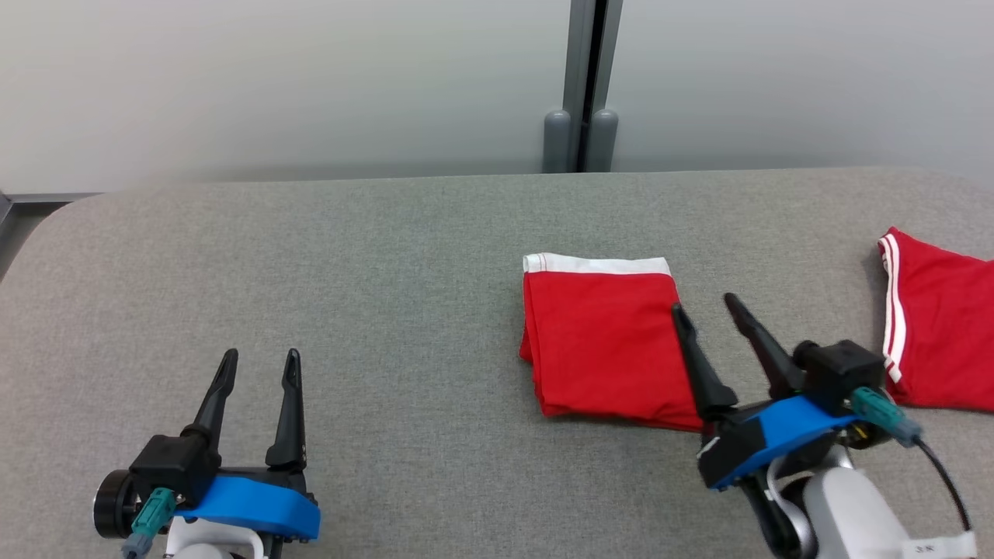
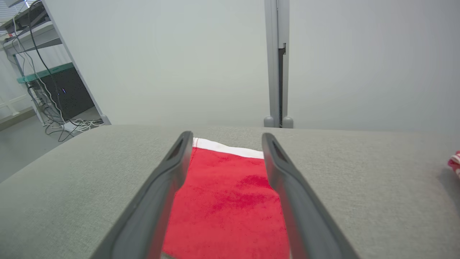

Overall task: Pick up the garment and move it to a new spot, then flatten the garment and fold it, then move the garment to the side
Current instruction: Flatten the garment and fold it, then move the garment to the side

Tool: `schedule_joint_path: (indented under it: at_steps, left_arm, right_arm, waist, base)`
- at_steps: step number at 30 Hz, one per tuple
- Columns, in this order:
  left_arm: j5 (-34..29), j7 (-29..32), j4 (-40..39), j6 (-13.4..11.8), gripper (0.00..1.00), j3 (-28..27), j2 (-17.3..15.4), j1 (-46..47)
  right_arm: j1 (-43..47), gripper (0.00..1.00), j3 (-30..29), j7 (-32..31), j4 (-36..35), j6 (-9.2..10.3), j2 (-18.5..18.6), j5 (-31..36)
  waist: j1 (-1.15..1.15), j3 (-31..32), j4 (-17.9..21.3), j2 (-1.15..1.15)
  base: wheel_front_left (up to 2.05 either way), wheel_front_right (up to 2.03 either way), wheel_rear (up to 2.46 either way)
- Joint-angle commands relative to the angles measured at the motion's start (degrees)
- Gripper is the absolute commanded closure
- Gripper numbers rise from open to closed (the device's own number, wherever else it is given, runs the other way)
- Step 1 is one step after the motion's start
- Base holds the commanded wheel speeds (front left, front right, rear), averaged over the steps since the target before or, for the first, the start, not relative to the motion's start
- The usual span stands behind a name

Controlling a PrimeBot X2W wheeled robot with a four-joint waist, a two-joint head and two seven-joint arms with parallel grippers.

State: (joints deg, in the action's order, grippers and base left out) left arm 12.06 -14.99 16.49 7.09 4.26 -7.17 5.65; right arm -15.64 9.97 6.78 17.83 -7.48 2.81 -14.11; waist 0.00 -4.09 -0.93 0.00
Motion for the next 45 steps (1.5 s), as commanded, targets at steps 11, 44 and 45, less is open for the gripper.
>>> schedule_joint_path:
  at_steps: [11, 44, 45]
  left_arm:
    - [-0.34, -0.26, 0.45, -0.16, 0.0, -2.81, 0.23, -2.85]
    - [-1.0, -0.26, 1.48, 0.11, 0.0, -4.04, 0.86, -3.26]
    - [-1.01, -0.26, 1.41, 0.12, 0.0, -3.99, 0.88, -3.07]
  right_arm:
    - [11.24, 0.0, -12.24, -1.75, -9.16, -0.03, 0.11, 5.41]
    - [12.63, 0.0, -10.73, -1.41, -5.64, -0.03, 0.12, 4.64]
    - [12.23, 0.0, -10.51, -1.7, -5.62, -0.03, 0.12, 4.82]
  waist:
    - [0.0, 2.23, 3.15, 0.0]
    - [0.0, 2.82, 4.0, 0.0]
    - [0.0, 2.59, 3.92, 0.0]
  base:
    - [0.0, 0.0, 0.0]
    - [0.0, 0.0, 0.0]
    - [0.0, 0.0, 0.0]
